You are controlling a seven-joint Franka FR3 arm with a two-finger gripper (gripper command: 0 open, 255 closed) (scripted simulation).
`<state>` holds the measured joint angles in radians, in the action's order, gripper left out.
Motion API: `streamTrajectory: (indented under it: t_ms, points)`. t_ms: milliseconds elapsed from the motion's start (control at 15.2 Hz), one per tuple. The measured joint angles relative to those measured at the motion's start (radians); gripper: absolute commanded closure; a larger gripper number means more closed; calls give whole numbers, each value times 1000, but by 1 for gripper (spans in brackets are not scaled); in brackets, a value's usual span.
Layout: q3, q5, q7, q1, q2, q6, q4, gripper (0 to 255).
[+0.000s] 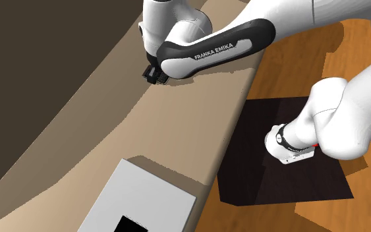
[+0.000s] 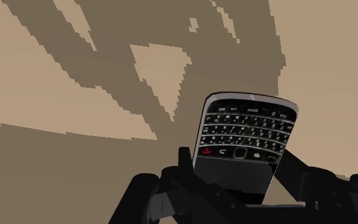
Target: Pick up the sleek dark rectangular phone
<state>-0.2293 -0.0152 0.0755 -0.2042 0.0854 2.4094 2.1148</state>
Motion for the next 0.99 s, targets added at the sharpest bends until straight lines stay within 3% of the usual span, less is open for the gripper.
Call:
streamTrajectory:
  t_ms: [990]
  points:
    - [0,21,-13,3,-64,-155,-89,255]
